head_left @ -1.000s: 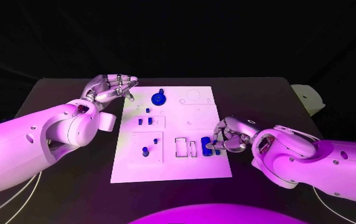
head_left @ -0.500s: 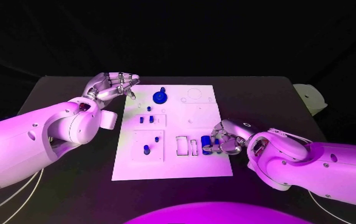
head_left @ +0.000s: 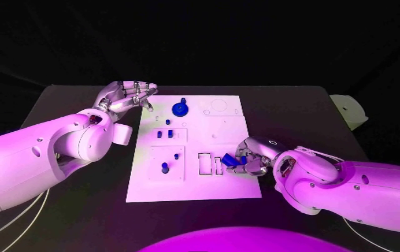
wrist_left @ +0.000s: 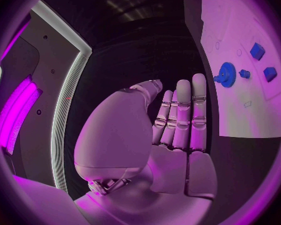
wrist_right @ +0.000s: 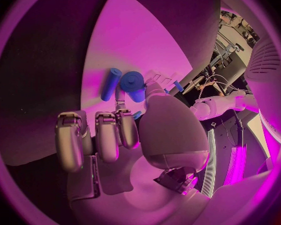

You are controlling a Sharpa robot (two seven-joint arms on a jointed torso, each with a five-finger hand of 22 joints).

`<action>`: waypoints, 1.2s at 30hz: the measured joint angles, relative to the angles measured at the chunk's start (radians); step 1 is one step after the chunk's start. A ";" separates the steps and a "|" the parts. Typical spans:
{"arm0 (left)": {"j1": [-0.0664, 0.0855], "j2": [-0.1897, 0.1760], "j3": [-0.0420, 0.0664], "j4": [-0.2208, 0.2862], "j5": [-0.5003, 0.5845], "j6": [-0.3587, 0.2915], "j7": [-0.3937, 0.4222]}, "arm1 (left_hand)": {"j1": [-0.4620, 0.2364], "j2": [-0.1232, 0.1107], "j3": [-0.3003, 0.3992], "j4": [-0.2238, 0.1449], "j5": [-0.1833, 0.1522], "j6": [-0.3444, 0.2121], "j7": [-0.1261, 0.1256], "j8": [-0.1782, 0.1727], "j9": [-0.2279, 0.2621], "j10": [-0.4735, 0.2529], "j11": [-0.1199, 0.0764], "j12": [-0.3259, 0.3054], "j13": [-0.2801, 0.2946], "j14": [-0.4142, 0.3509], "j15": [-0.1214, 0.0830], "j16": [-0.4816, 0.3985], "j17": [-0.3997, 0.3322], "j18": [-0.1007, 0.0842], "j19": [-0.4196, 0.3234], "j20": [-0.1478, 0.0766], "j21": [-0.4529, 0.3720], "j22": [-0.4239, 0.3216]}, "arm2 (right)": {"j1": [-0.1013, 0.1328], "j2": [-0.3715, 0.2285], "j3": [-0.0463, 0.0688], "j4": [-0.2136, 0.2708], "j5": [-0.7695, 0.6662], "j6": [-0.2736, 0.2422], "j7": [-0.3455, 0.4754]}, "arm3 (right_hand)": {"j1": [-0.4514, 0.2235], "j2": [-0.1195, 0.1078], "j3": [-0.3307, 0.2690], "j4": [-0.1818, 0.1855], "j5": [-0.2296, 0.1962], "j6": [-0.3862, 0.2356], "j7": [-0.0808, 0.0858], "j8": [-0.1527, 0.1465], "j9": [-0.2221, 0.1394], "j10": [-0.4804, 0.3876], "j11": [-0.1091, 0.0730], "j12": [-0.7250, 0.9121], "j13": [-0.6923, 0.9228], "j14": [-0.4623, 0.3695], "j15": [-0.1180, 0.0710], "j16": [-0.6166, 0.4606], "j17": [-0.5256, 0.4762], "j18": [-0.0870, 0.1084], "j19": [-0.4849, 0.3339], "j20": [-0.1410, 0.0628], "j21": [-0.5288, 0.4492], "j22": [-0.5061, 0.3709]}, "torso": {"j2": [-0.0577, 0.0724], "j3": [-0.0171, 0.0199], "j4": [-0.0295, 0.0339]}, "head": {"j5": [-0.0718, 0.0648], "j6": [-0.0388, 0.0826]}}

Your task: Assemble the parts on the task board

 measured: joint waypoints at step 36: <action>0.000 0.005 0.000 -0.001 0.001 0.005 -0.002 | -0.002 -0.002 0.000 0.000 0.000 0.000 0.000 0.000 0.001 -0.004 -0.004 0.000 0.000 0.000 0.000 0.000 -0.001 0.000 0.000 0.000 0.000 -0.001 | 0.013 0.087 0.003 0.038 0.087 -0.109 0.014 | 0.022 0.095 0.110 0.037 -0.038 0.026 0.016 0.000 -0.019 -0.002 -0.027 0.038 0.000 0.002 -0.027 0.008 0.000 -0.015 0.002 -0.023 0.037 0.000 | -0.002 -0.0029 0.0012 | 0.009 0.000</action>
